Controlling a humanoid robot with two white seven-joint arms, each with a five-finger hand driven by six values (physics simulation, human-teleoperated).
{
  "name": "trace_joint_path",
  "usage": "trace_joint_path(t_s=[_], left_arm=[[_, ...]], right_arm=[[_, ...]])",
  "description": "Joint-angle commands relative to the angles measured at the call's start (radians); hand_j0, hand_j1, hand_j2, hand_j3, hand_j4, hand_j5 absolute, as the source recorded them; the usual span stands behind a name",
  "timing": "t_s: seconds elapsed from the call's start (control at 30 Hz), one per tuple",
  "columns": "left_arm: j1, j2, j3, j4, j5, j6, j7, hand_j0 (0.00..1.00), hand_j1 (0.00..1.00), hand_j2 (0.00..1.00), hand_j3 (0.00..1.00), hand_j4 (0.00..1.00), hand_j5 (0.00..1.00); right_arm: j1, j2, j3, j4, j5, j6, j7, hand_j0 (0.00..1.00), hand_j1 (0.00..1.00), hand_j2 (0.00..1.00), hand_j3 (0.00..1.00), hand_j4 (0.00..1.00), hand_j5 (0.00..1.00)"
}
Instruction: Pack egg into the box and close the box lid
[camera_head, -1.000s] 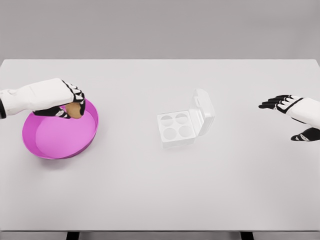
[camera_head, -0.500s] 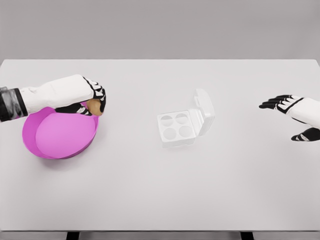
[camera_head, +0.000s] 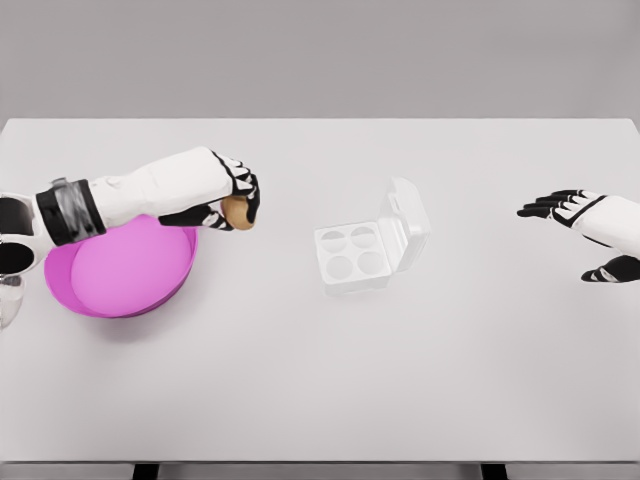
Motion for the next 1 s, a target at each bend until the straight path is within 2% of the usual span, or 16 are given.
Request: trace_joint_path(t_s=[0.0,0.07,0.33,0.5,0.6,0.97], left_arm=[[0.000,-0.040,0.000,0.000,-0.011,0.003,0.001,0.31,0.31,0.31,0.31,0.31,0.31],[0.002,-0.086,0.000,0.000,-0.034,0.003,0.001,0.31,0.31,0.31,0.31,0.31,0.31],[0.008,-0.184,-0.003,0.010,-0.097,0.003,0.001,0.30,0.30,0.30,0.30,0.30,0.30],[0.011,-0.276,-0.009,0.029,-0.186,0.003,0.001,0.29,0.29,0.29,0.29,0.29,0.29],[0.011,-0.333,-0.011,0.084,-0.249,0.003,0.001,0.29,0.29,0.29,0.29,0.29,0.29],[0.037,-0.359,-0.017,0.112,-0.284,0.003,0.001,0.29,0.29,0.29,0.29,0.29,0.29]], right_arm=[[0.000,-0.001,0.000,-0.001,-0.006,0.003,0.000,1.00,1.00,1.00,1.00,1.00,1.00],[0.000,-0.001,0.000,0.001,-0.006,0.003,0.000,1.00,1.00,1.00,1.00,1.00,1.00],[0.000,-0.001,0.000,-0.004,-0.006,0.003,0.000,1.00,1.00,1.00,1.00,1.00,1.00],[0.000,-0.001,0.000,-0.004,-0.006,0.003,0.000,1.00,1.00,1.00,1.00,1.00,1.00],[0.000,-0.001,0.000,-0.004,-0.006,0.003,0.000,1.00,1.00,1.00,1.00,1.00,1.00],[-0.003,0.002,0.008,-0.005,-0.008,0.003,0.000,1.00,1.00,1.00,1.00,1.00,1.00]])
